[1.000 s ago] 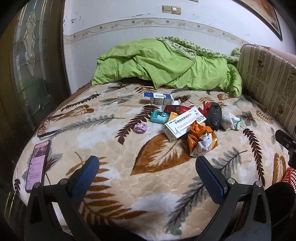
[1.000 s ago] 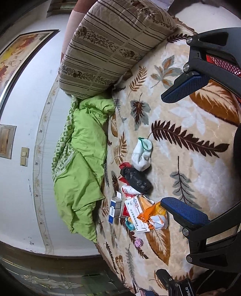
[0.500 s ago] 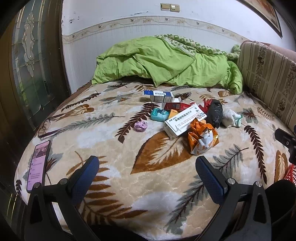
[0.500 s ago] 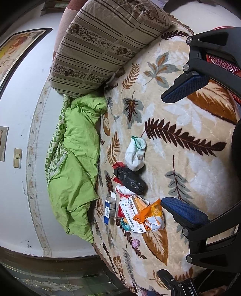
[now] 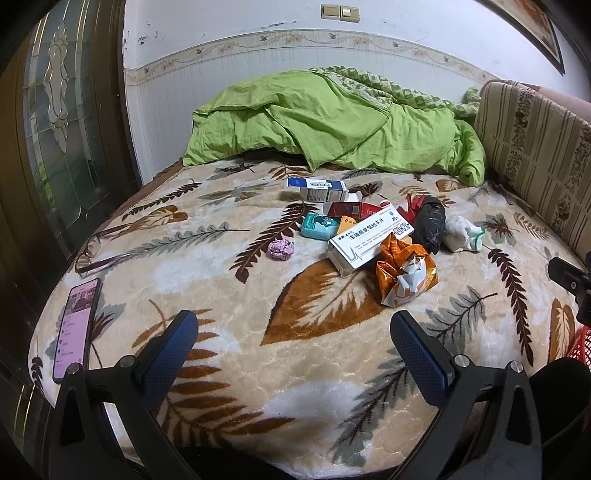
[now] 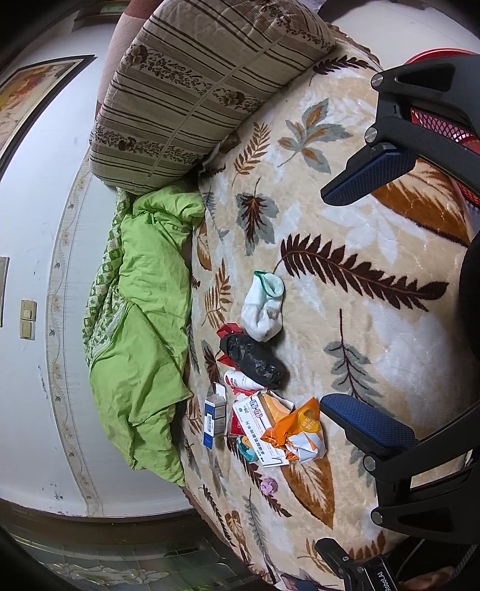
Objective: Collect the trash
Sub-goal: 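Grasp the orange-and-white snack wrapper with the left gripper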
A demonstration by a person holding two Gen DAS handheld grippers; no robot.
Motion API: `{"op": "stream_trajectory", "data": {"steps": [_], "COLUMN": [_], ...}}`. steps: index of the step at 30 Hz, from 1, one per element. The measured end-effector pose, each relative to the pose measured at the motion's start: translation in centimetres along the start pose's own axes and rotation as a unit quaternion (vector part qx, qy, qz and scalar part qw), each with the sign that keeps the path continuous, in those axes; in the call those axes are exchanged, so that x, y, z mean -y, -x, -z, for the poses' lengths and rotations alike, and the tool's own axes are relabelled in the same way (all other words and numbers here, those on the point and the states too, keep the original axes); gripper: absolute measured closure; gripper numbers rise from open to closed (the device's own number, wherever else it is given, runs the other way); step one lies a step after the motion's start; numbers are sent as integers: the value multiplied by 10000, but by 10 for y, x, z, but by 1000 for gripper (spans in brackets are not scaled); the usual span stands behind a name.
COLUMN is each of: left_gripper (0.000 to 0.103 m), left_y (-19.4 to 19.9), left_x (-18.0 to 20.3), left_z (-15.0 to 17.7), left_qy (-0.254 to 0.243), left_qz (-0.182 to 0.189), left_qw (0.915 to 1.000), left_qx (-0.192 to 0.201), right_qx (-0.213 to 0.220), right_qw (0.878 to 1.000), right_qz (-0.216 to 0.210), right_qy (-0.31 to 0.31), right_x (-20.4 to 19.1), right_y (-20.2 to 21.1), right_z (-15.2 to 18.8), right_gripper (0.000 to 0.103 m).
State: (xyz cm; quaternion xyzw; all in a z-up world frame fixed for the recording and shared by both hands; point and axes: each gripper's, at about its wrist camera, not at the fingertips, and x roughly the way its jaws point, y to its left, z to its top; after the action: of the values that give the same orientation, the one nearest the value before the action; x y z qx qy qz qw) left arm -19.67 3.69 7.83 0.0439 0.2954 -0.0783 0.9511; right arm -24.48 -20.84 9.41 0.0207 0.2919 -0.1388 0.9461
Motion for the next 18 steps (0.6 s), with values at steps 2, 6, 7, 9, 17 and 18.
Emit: {"op": "stream_trajectory", "data": {"steps": [2, 6, 7, 9, 17, 18], "left_gripper": [0, 0, 0, 0, 0, 2], "left_y": [0, -1, -1, -3, -25, -29], "left_x": [0, 0, 0, 0, 14, 18], "left_z": [0, 0, 1, 3, -7, -10], "left_qy": [-1, -9, -15, -27, 61, 93], "left_qz": [1, -6, -2, 21, 862, 965], "left_qw": [10000, 10000, 10000, 9999, 9945, 9931], "left_qx": [-3, -21, -39, -101, -596, -658], "right_qx": [4, 2, 1, -7, -132, -145], "right_qw": [10000, 10000, 10000, 10000, 9992, 9990], "right_qz": [2, 1, -4, -21, -260, -280], "right_qy": [-2, -4, -4, -15, -269, -320], "right_x": [0, 0, 0, 0, 7, 9], "right_y": [0, 0, 0, 0, -5, -6], "right_z": [0, 0, 0, 0, 1, 2], "right_gripper": [1, 1, 1, 1, 1, 1]}}
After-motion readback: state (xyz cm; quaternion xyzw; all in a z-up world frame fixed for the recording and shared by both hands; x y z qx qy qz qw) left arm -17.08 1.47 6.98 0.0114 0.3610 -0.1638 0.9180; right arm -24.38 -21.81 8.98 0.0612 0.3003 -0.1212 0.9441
